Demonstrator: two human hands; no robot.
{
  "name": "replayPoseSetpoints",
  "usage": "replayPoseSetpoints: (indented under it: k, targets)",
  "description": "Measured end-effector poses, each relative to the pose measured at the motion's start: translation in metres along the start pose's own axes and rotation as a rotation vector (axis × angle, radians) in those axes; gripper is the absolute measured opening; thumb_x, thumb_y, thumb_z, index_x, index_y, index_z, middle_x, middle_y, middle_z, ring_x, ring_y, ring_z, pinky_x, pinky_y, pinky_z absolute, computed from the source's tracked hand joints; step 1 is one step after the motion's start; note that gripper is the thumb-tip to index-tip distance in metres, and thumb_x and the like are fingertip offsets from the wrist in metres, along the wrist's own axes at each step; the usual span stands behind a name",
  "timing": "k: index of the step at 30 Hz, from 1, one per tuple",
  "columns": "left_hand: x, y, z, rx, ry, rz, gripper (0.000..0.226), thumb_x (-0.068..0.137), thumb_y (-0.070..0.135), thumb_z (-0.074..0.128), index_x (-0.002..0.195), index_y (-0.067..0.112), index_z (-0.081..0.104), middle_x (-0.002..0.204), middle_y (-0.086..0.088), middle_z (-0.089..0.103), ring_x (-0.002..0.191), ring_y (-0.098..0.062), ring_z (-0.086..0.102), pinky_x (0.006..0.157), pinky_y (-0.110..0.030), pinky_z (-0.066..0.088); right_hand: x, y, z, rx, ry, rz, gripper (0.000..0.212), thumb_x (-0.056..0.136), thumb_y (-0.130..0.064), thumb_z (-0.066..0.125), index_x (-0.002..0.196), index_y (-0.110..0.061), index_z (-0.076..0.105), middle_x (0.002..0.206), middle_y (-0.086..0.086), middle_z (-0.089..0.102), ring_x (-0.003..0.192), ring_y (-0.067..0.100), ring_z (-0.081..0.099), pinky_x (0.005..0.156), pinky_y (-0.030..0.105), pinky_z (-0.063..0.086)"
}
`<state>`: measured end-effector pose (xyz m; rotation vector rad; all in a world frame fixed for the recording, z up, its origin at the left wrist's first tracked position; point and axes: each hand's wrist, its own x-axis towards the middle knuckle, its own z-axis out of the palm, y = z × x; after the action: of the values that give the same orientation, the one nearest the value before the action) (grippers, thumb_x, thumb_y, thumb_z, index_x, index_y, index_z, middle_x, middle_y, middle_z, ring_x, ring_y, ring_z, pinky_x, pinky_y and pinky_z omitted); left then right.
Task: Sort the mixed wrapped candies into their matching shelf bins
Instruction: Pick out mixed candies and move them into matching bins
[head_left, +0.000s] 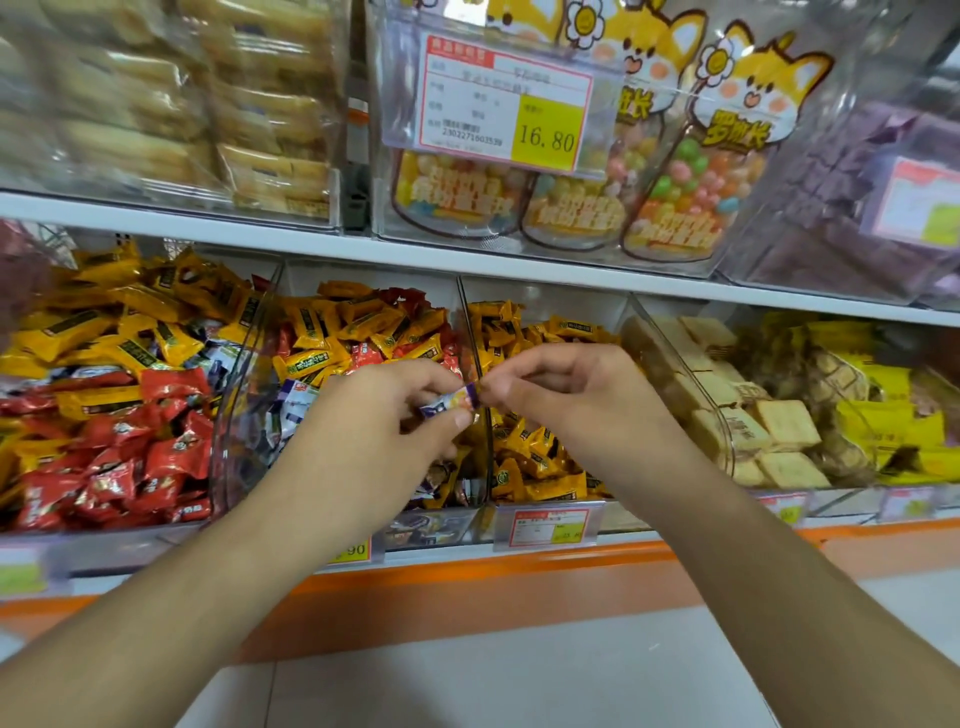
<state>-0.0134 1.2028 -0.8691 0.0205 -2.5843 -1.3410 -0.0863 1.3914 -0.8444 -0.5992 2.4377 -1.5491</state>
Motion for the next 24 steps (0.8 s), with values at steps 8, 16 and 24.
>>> replayPoseSetpoints:
  k: [8,16,24]
  targets:
    - [0.004,-0.017,-0.001,0.359,-0.115,0.143,0.060,0.103,0.035,0.054,0.158,0.042,0.029,0.162,0.027,0.024,0.147,0.000,0.028,0.117,-0.018,0.019,0.045,0.064,-0.031,-0.627,0.225,0.014,0.036,0.102,-0.011,0.058,0.135,-0.022,0.065,0.131,-0.004,0.068,0.121,0.019,0.064,0.088,0.026,0.050]
    - [0.004,-0.018,0.016,0.336,-0.292,0.186,0.056,0.105,0.050,0.043,0.156,0.054,0.020,0.159,0.044,0.003,0.145,0.015,0.016,0.120,-0.021,0.024,0.074,0.099,-0.027,-0.830,0.175,0.017,0.035,0.096,-0.008,0.068,0.128,-0.020,0.071,0.127,0.005,0.069,0.105,0.019,0.069,0.085,0.021,0.049]
    - [0.004,-0.013,0.015,0.310,-0.282,0.166,0.054,0.104,0.048,0.047,0.155,0.051,0.028,0.160,0.040,0.010,0.145,0.011,0.024,0.118,-0.020,0.020,0.053,0.092,-0.043,-0.676,0.351,0.001,0.016,0.093,-0.006,0.073,0.089,-0.020,0.080,0.092,-0.005,0.074,0.085,0.009,0.067,0.066,0.012,0.045]
